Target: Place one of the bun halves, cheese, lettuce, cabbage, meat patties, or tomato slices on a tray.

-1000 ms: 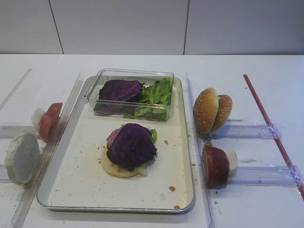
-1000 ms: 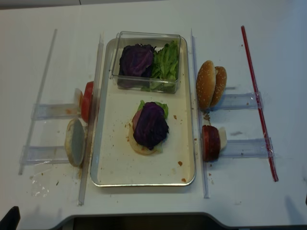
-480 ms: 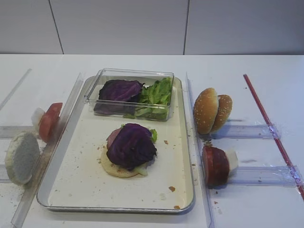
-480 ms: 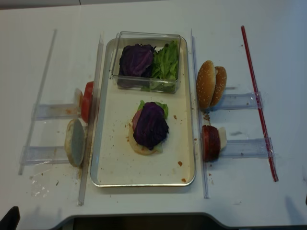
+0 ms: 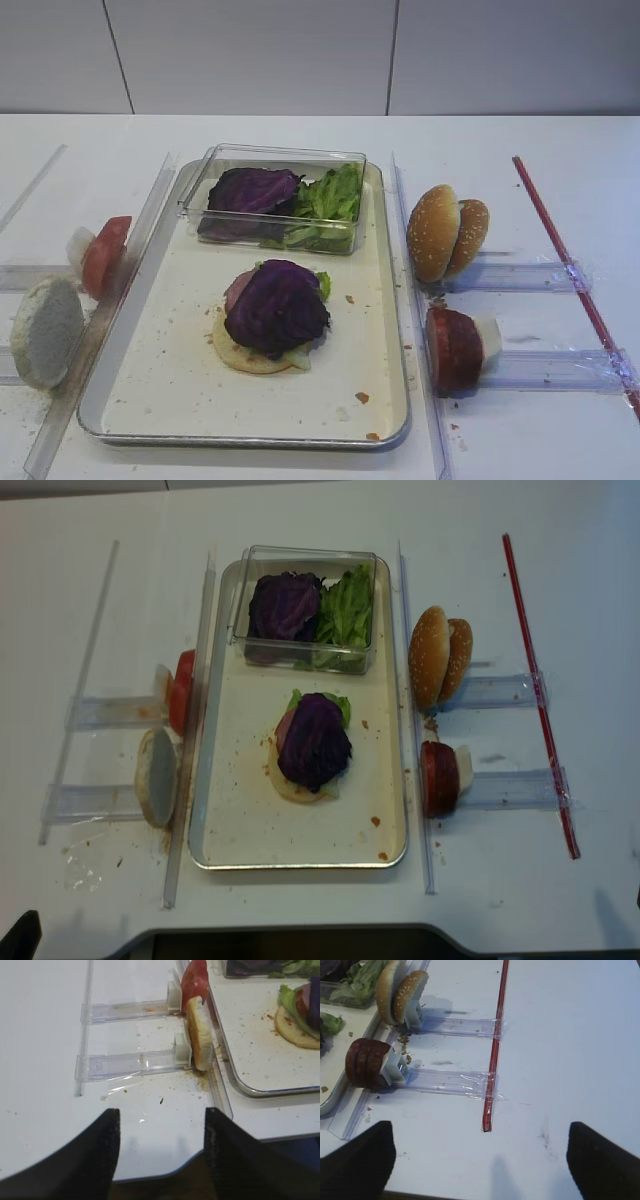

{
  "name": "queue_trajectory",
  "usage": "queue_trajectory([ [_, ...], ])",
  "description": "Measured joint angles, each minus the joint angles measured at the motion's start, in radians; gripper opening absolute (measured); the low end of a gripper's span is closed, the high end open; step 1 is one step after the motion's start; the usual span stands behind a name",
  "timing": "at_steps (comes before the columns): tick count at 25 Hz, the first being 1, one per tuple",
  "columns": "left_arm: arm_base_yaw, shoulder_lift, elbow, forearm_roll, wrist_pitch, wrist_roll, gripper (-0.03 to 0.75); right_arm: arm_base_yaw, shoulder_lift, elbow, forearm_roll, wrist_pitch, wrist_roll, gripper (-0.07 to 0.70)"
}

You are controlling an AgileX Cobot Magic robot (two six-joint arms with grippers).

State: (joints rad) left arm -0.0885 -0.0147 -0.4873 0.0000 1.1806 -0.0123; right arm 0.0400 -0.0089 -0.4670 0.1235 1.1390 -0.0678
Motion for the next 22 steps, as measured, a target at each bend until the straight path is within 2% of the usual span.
queue_trajectory([
  [22, 0.0, 0.0, 0.0, 0.0, 0.0, 0.0, 0.361, 0.0, 0.0, 0.0, 0.0, 0.002, 0.004, 0.693],
])
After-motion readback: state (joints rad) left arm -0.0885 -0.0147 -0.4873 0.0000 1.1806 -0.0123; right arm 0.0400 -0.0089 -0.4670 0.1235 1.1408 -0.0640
